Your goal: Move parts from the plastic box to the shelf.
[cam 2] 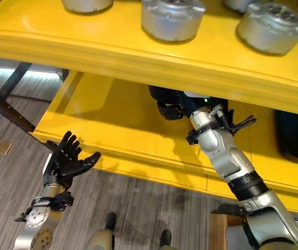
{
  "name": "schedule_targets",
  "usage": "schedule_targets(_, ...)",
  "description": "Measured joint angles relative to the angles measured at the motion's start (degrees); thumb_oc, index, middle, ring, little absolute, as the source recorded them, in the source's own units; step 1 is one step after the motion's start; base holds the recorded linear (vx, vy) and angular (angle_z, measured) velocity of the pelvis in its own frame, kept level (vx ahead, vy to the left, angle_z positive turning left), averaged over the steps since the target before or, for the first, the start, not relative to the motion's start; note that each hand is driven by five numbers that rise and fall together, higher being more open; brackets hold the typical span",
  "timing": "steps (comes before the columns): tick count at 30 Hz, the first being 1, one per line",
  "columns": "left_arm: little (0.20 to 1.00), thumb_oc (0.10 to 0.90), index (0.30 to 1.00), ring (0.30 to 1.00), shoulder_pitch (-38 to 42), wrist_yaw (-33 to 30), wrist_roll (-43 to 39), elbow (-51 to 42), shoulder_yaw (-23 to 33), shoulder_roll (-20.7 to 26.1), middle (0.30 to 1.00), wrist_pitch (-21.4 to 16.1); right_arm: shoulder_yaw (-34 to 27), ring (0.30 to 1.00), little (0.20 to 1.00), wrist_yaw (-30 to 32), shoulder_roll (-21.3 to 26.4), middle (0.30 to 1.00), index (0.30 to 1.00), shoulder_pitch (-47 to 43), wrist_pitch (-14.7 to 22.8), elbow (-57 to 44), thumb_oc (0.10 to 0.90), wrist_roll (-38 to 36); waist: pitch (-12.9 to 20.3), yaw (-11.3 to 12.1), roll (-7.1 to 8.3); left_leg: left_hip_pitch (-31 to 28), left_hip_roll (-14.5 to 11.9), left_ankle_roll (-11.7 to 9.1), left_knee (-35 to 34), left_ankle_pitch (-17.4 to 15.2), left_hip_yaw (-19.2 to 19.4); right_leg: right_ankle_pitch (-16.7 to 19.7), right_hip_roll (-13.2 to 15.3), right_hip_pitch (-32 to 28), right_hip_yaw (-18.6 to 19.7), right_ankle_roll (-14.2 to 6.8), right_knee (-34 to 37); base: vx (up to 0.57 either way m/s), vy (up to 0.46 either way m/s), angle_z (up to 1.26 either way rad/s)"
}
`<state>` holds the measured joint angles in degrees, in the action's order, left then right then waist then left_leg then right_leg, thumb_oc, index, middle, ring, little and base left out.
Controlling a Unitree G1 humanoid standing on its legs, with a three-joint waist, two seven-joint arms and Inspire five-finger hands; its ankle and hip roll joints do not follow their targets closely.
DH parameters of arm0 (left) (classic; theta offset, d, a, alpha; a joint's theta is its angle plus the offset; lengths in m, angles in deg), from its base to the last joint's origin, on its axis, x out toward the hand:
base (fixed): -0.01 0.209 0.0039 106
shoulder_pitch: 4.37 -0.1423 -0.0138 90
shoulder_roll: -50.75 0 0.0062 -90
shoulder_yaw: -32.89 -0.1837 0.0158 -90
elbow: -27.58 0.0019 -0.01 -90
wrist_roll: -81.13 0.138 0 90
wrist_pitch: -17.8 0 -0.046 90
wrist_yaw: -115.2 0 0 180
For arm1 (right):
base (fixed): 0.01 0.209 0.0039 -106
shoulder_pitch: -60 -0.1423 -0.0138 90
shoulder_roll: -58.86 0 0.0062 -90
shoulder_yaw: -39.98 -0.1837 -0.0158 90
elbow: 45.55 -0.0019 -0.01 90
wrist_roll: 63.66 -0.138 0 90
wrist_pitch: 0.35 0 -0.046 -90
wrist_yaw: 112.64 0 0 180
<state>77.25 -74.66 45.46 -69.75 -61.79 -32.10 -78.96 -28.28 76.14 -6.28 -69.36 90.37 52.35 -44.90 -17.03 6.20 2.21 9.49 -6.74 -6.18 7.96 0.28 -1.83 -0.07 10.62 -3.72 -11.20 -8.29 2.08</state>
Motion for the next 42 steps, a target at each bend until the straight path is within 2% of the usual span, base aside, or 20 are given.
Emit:
schedule_targets(6,1.0,0.9,1.0,1.0,2.2,-0.7,0.0,0.1,-0.2,1.4,1.0,-0.2,0.0,0.3,0.3,2.6,-2.7,0.3,0.3,-1.2,-1.6,2.2,0.4,-4.5,-3.7,0.9,-1.32,4.4,0.0,0.9,4.8,-0.9,-0.1,-3.2,0.4,4.5,-0.5,0.4,-7.4,-0.1,0.022,0.14)
schedule_targets(9,1.0,0.9,1.0,1.0,3.4,-1.0,0.0,0.2,-0.3,2.1,1.0,-0.4,0.0,0.3,0.3,4.3,-3.1,0.3,0.3,-2.3,-1.6,3.1,0.4,-5.7,-4.8,1.2,-2.2,7.6,0.1,1.4,9.2,-2.4,-0.8,-6.0,0.9,8.0,-0.5,0.4,-13.7,-0.08,0.03,0.12)
schedule_targets(14,1.0,0.9,1.0,1.0,3.7,-1.0,0.0,0.2,-0.2,3.1,1.0,-0.9,0.0,0.3,0.3,6.6,-5.5,0.3,0.3,-6.9,-2.2,10.4,0.4,-7.8,-5.4,2.2,-2.2,11.2,0.4,1.9,14.3,-4.3,-1.1,-9.8,2.1,12.8,-0.1,0.9,-22.0,-0.03,0.016,0.06)
schedule_targets(17,1.0,0.9,1.0,1.0,3.2,-1.1,-0.1,0.4,-0.2,3.1,1.0,-0.9,0.0,0.3,0.3,7.1,-6.5,0.3,0.3,-8.7,-2.4,12.7,0.4,-8.4,-5.5,2.6,-2.13,12.8,0.6,2.1,16.5,-5.2,-1.4,-10.9,2.6,14.3,0.0,1.1,-24.7,-0.01,0.007,0.03)
schedule_targets(26,1.0,0.9,1.0,1.0,3.2,-1.2,-0.1,0.5,-0.3,3.1,1.0,-0.9,0.0,0.3,0.3,9.2,-7.1,0.3,0.3,-9.7,-3.1,13.3,0.4,-11.0,-5.9,3.4,-1.78,15.6,1.0,2.5,19.7,-6.0,-1.6,-12.0,3.2,17.1,0.5,1.2,-28.2,-0.01,0.004,0.0)
schedule_targets(32,1.0,0.9,1.0,1.0,3.3,-2.0,-0.1,0.5,-0.7,3.2,1.0,-0.9,-0.1,0.3,0.3,10.7,-9.1,0.3,0.3,-9.7,-3.7,15.7,0.4,-11.1,-6.0,3.3,-1.68,16.7,1.1,2.7,20.5,-6.2,-1.7,-12.1,3.3,18.2,0.7,1.3,-29.2,-0.01,0.008,0.0)
schedule_targets(42,1.0,0.9,1.0,1.0,3.3,-2.9,0.0,0.5,-0.9,3.2,1.0,-0.9,-0.1,0.3,0.3,10.7,-9.8,0.3,0.3,-9.5,-3.8,17.1,0.4,-11.0,-6.5,3.1,-1.47,17.5,1.2,2.9,21.5,-6.3,-1.5,-12.3,3.6,19.1,1.0,1.3,-30.3,0.0,0.0,0.0)
